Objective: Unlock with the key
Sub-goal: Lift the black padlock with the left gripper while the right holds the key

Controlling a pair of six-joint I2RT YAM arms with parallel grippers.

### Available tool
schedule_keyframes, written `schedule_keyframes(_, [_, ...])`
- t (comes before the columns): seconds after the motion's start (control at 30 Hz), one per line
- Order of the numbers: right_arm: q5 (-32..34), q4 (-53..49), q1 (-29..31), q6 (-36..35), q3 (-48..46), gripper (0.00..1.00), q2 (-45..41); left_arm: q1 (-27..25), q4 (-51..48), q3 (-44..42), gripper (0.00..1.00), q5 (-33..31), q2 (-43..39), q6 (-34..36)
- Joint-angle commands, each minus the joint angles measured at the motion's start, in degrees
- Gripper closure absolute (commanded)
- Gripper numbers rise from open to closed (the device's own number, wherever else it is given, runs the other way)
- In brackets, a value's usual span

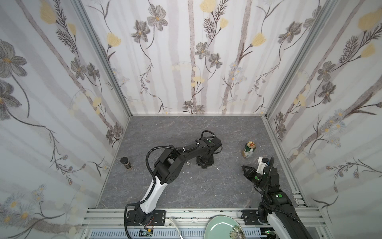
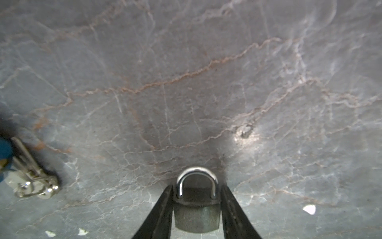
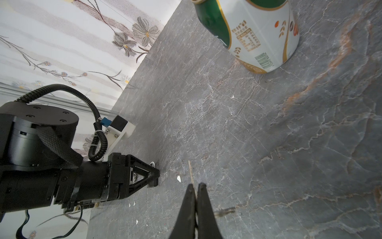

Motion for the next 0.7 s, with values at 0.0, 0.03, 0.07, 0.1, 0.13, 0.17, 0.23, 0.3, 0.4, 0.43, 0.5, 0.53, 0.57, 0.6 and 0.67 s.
schedule_keyframes(0.0, [-0.6, 3.9, 0.0, 0.2, -0.5, 1.0, 0.5, -0.1, -1.3, -0.9, 0.55, 0.6, -0.9, -1.4])
schedule_keyframes(0.03, [-0.6, 4.1, 0.0, 0.3, -0.7, 1.0, 0.6, 0.0, -1.3, -1.1, 0.55, 0.7, -1.3, -1.5])
schedule_keyframes(0.07, [-0.7, 4.4, 0.0, 0.5, -0.9, 1.0, 0.7, -0.1, -1.4, -1.3, 0.54, 0.7, -1.7, -1.5])
schedule_keyframes(0.1, [-0.7, 4.6, 0.1, 0.6, -1.1, 1.0, 0.7, 0.0, -1.3, -1.5, 0.54, 0.7, -2.0, -1.5])
schedule_keyframes(0.13, [-0.7, 4.6, 0.0, 0.7, -1.2, 1.0, 0.6, 0.0, -1.2, -1.5, 0.54, 0.8, -2.1, -1.4])
schedule_keyframes(0.17, [-0.7, 4.6, 0.0, 0.7, -1.2, 1.0, 0.6, 0.0, -1.2, -1.6, 0.55, 0.8, -2.2, -1.4])
schedule_keyframes(0.23, [-0.6, 4.2, 0.0, 0.7, -1.3, 1.0, 0.2, 0.0, -1.3, -1.5, 0.58, 1.0, -2.0, -1.4])
schedule_keyframes(0.3, [-0.5, 3.9, 0.0, 0.7, -1.3, 1.0, -0.4, 0.0, -1.3, -1.4, 0.59, 1.4, -1.7, -1.5])
schedule_keyframes(0.4, [-0.3, 3.6, 0.0, 0.7, -1.6, 1.0, -1.1, -0.1, -1.0, -1.6, 0.67, 1.4, -1.3, -1.5])
schedule_keyframes(0.43, [-0.2, 3.5, 0.0, 0.7, -1.7, 1.0, -1.2, -0.1, -0.9, -1.6, 0.67, 1.4, -1.1, -1.5])
schedule_keyframes(0.5, [-0.2, 3.3, 0.0, 0.8, -1.7, 1.0, -1.6, -0.1, -0.7, -1.8, 0.68, 1.5, -0.7, -1.6])
schedule_keyframes(0.53, [-0.2, 3.2, 0.0, 0.8, -1.9, 1.0, -1.7, 0.0, -0.7, -1.9, 0.68, 1.5, -0.5, -1.6])
schedule_keyframes(0.57, [-0.2, 3.2, 0.0, 0.8, -1.8, 1.0, -1.8, 0.0, -0.6, -1.9, 0.68, 1.6, -0.3, -1.6])
schedule_keyframes(0.6, [-0.3, 3.1, 0.0, 0.7, -1.8, 1.0, -1.9, 0.0, -0.5, -2.0, 0.68, 1.7, -0.1, -1.6])
schedule_keyframes(0.67, [-0.3, 3.1, 0.1, 0.8, -1.9, 1.0, -2.1, 0.1, -0.5, -2.1, 0.68, 1.7, 0.2, -1.6])
